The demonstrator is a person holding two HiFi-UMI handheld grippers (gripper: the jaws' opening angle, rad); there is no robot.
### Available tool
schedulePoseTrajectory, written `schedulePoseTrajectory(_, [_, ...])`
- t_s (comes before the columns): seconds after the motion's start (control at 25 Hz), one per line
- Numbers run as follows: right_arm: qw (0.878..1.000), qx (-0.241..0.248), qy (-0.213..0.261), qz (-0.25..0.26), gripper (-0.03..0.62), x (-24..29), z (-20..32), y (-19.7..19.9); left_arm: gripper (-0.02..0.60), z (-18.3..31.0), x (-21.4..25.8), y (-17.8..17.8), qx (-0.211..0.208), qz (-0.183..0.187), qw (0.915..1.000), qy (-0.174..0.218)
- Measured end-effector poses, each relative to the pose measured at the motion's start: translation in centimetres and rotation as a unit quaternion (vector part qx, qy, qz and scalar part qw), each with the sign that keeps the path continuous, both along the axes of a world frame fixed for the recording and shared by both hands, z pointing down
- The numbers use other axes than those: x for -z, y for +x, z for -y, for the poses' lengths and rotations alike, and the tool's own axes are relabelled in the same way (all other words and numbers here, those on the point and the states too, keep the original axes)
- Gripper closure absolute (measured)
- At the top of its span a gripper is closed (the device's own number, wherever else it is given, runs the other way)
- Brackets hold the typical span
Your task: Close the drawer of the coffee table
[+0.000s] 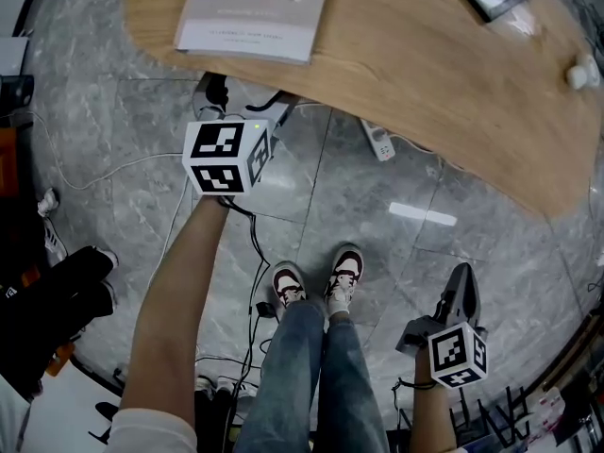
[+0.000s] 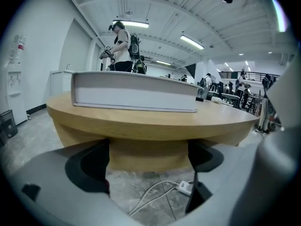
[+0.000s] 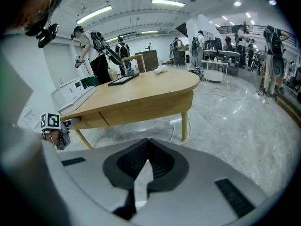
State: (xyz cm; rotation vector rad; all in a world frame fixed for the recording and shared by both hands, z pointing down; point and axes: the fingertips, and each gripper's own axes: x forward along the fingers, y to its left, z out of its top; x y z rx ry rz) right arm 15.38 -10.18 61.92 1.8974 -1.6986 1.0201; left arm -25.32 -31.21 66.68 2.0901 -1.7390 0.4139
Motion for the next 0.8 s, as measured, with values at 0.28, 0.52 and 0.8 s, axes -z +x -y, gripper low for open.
schedulePoseTrajectory(0.28, [1.000, -0.012, 0.006, -0.008, 0.592, 0.4, -0.8, 0.7, 0.061, 0.2, 0.0, -0.1, 0.001, -0.003, 1.0000, 0.009])
schedulePoseTrajectory(0.52, [1.000, -0.024, 0.017, -0.004, 0.592, 1.4, -1.7, 0.6, 0.065, 0.0, -0.1, 0.0, -0.003, -0.004, 0.9999, -0.011])
schedulePoseTrajectory(0.8, [0.998, -0.043, 0.040, 0.012, 0.592, 3.6, -2.1, 0.0, 0.077, -3.3, -0.4, -0.3, 0.012, -0.007, 0.9968, -0.079])
